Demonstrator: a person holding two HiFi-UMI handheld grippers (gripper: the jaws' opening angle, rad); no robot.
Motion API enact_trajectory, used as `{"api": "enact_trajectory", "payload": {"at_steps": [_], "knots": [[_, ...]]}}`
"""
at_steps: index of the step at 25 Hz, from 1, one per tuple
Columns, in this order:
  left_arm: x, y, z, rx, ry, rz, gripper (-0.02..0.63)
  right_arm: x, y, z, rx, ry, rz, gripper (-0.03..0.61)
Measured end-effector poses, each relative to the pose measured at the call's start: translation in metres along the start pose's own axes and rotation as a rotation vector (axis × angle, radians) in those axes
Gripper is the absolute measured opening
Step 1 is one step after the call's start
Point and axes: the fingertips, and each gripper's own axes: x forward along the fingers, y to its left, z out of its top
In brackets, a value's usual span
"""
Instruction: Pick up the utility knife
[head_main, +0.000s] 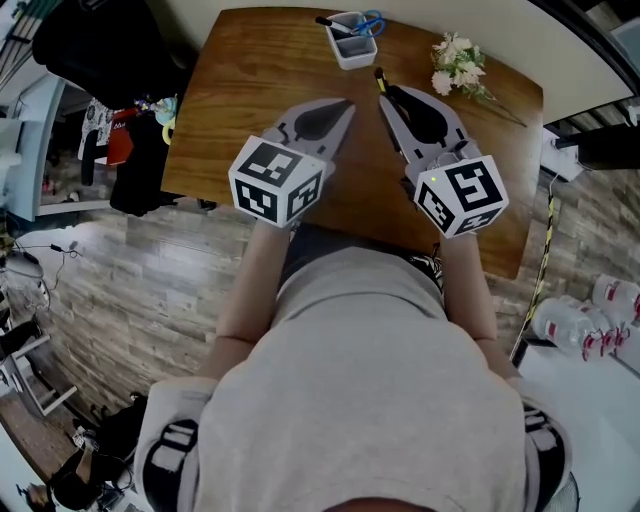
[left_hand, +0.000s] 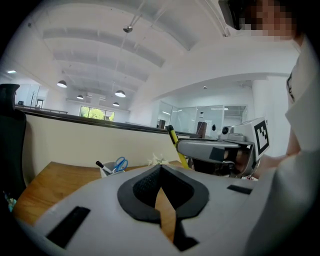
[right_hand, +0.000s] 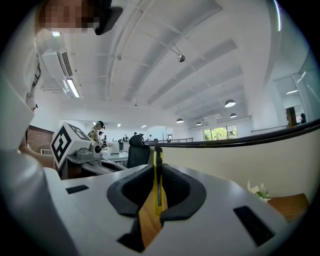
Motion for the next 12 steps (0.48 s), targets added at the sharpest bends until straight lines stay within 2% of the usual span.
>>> {"api": "enact_trajectory", "payload": {"at_steps": [12], "knots": [[-0.004,-0.014,0.006,0.013,-0.039,-0.033,0.015,-0.015,0.008,0.01,0.058,-0.069,0.004,0.064]]}}
